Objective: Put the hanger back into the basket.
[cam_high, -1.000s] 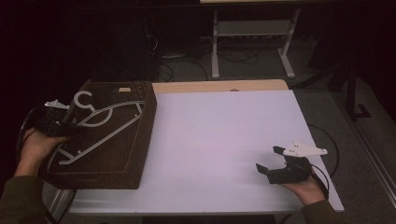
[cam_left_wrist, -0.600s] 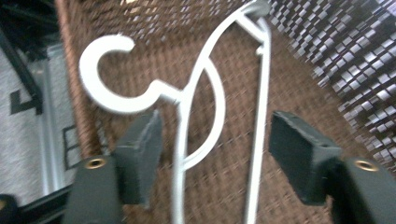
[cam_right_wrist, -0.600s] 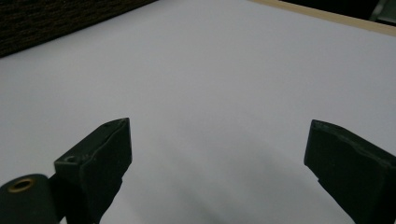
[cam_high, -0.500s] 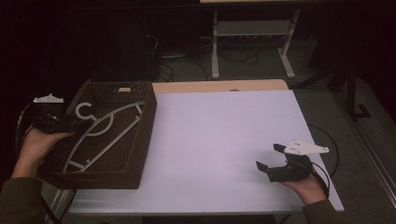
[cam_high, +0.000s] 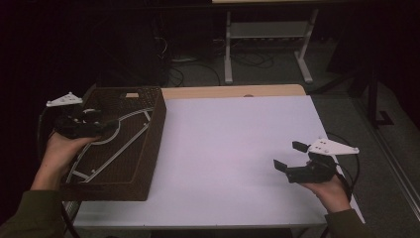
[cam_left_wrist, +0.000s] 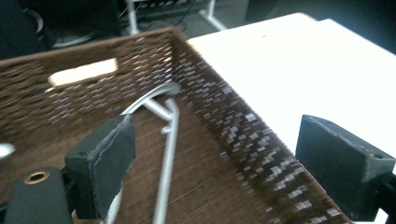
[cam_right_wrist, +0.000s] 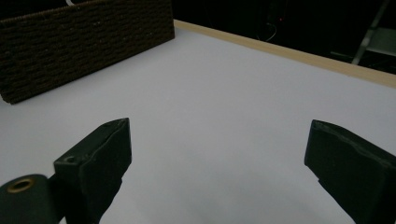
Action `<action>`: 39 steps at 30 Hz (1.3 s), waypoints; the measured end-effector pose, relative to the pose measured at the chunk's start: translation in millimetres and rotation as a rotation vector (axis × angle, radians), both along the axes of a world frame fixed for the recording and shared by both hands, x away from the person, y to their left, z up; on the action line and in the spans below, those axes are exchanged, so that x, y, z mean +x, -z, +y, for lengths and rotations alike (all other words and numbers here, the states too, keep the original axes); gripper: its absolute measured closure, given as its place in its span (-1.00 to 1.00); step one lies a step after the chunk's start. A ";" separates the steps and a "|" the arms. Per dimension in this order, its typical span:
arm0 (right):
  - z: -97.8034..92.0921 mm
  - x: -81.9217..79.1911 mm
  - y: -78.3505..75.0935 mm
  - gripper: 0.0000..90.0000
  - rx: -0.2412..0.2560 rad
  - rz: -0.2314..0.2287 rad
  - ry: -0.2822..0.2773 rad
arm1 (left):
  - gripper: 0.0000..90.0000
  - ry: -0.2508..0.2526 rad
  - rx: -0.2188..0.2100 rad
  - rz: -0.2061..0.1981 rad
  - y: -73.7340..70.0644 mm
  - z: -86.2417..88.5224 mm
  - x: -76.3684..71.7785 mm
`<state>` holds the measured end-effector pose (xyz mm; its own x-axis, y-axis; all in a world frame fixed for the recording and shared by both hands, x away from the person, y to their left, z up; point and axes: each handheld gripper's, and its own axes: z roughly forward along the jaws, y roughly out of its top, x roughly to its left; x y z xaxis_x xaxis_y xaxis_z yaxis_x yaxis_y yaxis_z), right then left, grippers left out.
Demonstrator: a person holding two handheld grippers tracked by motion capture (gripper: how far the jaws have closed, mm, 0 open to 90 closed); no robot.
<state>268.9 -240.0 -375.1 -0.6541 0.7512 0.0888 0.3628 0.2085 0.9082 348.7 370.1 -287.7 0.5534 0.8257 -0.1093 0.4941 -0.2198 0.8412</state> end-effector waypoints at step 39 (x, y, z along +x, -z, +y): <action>10.2 19.0 -58.7 -0.99 0.181 -0.140 -0.070 | -0.95 0.233 -0.270 -0.236 36.6 -105.5 -49.9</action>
<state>287.9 -229.8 -316.4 -0.7197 0.6835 0.1223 0.2207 0.0582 0.9736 298.8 264.6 -324.4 0.7574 0.6348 -0.1527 0.2448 -0.0593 0.9678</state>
